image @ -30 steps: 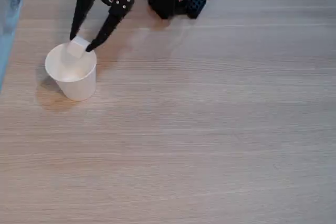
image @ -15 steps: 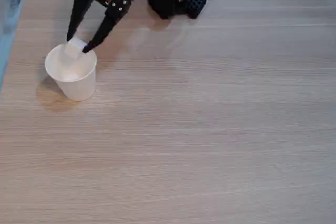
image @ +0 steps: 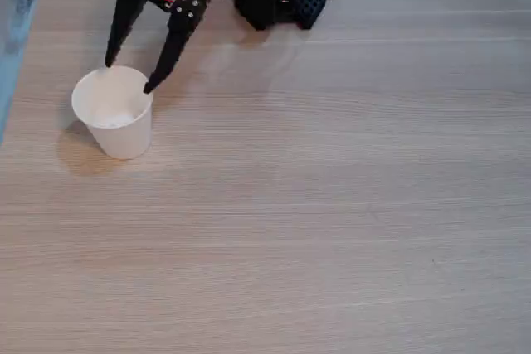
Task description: Grasp a block and put it in the bin.
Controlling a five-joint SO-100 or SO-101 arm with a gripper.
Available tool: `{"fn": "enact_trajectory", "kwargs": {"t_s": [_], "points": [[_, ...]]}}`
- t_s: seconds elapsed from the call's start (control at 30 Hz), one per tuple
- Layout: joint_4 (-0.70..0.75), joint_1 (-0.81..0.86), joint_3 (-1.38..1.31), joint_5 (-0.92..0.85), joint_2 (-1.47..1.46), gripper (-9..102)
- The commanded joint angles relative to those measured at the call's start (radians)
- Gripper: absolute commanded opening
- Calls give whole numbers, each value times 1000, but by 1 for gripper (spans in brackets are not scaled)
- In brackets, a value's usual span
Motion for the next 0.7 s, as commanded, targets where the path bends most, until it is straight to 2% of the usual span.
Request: {"fn": "enact_trajectory", "kwargs": {"t_s": [0.0, 0.17, 0.23, 0.43, 0.67], "points": [[-20, 8, -12, 3, -3, 30], [-31, -2, -12, 6, -3, 28], [-38, -9, -12, 9, 2, 21], [-57, -80, -25, 32, 21, 10], [-63, -224, -25, 60, 84, 1]]}}
